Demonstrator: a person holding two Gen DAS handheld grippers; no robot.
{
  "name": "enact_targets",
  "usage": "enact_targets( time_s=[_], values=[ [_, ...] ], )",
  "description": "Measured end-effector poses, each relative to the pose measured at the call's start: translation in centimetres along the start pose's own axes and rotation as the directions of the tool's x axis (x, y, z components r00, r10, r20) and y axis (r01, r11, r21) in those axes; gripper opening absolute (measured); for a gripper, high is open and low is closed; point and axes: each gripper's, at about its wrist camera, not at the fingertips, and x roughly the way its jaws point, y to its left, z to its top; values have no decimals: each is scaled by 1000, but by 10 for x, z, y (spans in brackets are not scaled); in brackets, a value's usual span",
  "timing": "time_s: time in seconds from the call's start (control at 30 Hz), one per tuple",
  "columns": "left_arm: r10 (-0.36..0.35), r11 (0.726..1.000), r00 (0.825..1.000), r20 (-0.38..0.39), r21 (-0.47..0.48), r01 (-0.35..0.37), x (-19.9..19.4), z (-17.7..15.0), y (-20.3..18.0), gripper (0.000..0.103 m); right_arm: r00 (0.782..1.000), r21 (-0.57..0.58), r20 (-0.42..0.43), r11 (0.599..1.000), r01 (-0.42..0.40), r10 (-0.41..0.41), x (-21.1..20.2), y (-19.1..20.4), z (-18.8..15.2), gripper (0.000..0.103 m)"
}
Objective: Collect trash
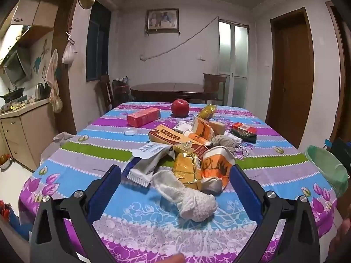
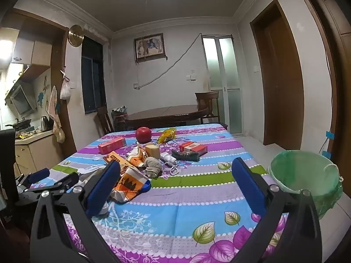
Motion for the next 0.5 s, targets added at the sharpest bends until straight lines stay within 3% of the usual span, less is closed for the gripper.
enact_targets(
  time_s=[0.13, 0.3, 0.5],
  values=[
    [36, 999, 999, -11, 17, -35, 5, -2, 1, 98, 1000, 16, -19, 1000, -2, 2, 2, 3, -1, 98],
    [49, 999, 998, 39, -6, -49, -17, -5, 0, 98, 999, 21, -40, 1000, 16, -15, 4, 7, 0, 98],
    [13, 1000, 1000, 11, -24, -12, -10, -4, 1, 98, 998, 102, -29, 993, 56, -53, -2, 1, -7, 98]
  ],
)
